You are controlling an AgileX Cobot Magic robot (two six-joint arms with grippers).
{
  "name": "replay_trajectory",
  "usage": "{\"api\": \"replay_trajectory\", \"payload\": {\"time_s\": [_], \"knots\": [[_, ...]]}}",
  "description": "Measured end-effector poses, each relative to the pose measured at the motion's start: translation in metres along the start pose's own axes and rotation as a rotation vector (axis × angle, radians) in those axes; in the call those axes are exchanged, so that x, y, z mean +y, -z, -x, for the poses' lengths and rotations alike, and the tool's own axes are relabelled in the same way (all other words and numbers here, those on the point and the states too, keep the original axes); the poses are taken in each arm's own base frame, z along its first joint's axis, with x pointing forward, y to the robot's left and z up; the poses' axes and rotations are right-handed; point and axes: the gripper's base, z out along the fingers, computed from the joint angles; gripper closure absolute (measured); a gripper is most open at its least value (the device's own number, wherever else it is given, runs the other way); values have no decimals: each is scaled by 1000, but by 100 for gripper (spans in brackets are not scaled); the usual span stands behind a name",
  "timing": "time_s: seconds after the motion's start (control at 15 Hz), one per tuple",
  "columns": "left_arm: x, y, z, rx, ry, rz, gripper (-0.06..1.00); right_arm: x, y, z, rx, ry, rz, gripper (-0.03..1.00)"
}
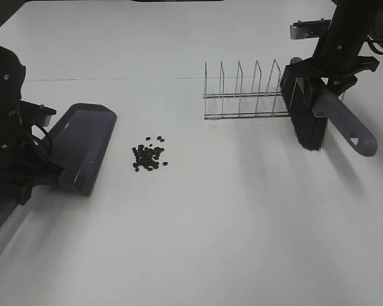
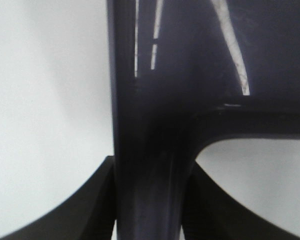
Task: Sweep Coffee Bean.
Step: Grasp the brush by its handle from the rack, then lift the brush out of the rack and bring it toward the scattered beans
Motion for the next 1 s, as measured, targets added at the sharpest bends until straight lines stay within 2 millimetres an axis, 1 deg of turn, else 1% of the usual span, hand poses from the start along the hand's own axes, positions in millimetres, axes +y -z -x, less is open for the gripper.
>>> {"api": "replay_trajectory", "payload": {"time_s": [0.2,0.27,0.33,0.4,0.6,0.73,1.0], "knots": [[0,0,0,0,0,0,61,0,3,0,-2,-22,1,63],[0,0,0,0,0,0,61,0,9,-1,-12,-30,0,63],[0,0,0,0,1,-1,61,1,29,-2,-49,-29,-8,64],[0,0,0,0,0,-1,61,1,36,-2,-64,-29,-9,65],[0,0,0,0,0,-1,61,2,77,-7,-142,-24,-23,65],[0,0,0,1,-1,-1,61,0,100,-12,-184,-14,-64,65],[0,0,0,1,-2,0,61,2,149,-25,-286,-28,-93,65]]}}
